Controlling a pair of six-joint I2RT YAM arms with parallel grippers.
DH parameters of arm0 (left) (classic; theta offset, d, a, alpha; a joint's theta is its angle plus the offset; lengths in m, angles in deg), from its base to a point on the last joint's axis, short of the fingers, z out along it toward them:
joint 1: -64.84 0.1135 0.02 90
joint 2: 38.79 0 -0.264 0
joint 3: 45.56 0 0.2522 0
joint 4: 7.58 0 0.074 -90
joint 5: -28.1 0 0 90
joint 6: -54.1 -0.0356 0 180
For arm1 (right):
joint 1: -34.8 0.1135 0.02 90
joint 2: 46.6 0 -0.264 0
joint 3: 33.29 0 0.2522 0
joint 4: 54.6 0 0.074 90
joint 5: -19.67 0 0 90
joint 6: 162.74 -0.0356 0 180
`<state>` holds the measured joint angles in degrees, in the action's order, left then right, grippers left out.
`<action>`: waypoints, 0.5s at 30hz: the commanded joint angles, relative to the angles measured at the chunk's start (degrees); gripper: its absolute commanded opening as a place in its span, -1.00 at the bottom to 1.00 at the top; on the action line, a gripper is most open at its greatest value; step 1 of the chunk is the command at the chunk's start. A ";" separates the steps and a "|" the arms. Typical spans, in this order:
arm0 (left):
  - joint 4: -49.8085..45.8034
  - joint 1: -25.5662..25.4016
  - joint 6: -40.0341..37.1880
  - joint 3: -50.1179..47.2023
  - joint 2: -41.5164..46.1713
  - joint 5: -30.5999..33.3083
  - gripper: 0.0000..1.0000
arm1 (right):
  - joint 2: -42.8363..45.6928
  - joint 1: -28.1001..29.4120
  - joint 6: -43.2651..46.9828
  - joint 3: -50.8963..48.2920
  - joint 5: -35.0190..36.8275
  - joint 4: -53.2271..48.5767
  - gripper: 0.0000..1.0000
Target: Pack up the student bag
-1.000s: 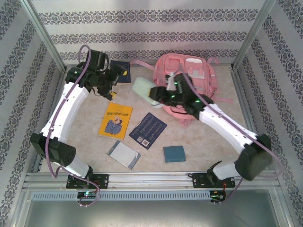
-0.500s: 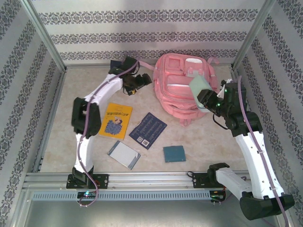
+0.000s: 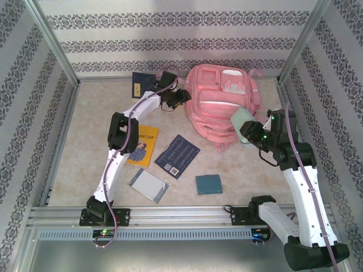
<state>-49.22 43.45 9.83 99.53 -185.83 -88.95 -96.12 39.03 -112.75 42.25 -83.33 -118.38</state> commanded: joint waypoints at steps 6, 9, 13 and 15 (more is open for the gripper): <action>18.24 -2.71 11.64 -16.62 6.51 -5.58 -0.41 | 0.65 0.07 5.55 1.79 7.18 -3.02 0.01; 24.40 -3.85 14.29 -27.32 12.57 -3.93 -0.49 | 0.74 0.17 6.62 2.69 12.75 -4.69 0.01; 30.80 -7.65 17.58 -35.98 16.64 -4.68 -0.54 | 1.24 0.25 8.20 3.08 16.60 -5.10 0.00; 29.42 -10.67 16.09 -36.44 17.07 -5.54 -0.55 | 1.37 0.25 8.90 3.37 17.75 -5.09 0.00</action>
<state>-24.94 37.62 24.30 64.63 -171.26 -91.82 -95.62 39.07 -106.37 43.71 -70.56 -122.66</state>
